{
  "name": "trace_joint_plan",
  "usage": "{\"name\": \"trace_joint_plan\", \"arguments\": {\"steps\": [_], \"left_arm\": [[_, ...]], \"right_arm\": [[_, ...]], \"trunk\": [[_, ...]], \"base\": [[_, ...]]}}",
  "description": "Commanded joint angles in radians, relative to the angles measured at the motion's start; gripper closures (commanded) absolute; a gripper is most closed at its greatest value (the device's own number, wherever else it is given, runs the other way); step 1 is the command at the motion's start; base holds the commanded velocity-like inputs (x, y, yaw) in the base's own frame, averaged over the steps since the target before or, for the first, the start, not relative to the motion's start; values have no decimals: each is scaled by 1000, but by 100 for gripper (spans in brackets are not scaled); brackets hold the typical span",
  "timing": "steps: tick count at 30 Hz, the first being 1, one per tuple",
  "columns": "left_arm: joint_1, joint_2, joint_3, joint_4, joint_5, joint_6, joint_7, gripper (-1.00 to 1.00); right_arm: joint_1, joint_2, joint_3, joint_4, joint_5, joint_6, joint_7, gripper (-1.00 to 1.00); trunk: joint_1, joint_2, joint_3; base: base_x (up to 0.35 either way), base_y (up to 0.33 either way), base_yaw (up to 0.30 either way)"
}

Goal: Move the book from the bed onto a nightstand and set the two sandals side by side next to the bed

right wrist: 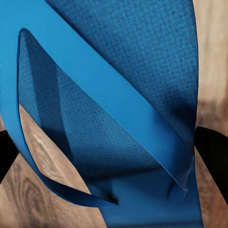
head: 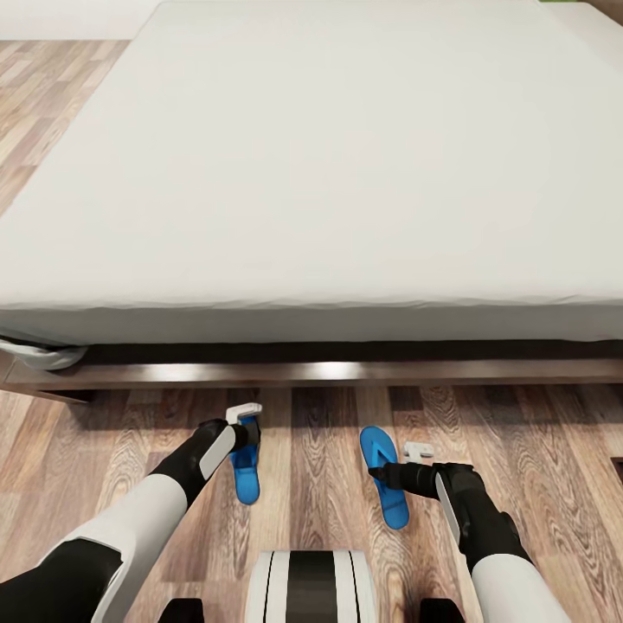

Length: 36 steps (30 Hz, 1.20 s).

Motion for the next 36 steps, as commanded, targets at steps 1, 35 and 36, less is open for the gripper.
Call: {"name": "trace_joint_plan", "arguments": {"steps": [1, 35, 36], "left_arm": [[1, 1, -5, -6, 5, -20, 10, 100], [4, 1, -1, -10, 1, -14, 12, -100], [4, 1, -1, -10, 1, -14, 12, -100]], "right_arm": [[-1, 1, -5, -2, 9, 4, 8, 100], [-1, 1, -5, -2, 9, 4, 9, 100], [-1, 1, -5, -2, 9, 4, 9, 100]], "trunk": [[19, 0, -1], [19, 0, -1], [19, 0, -1]], "base": [[0, 0, 0], [0, 0, 0], [0, 0, 0]]}}
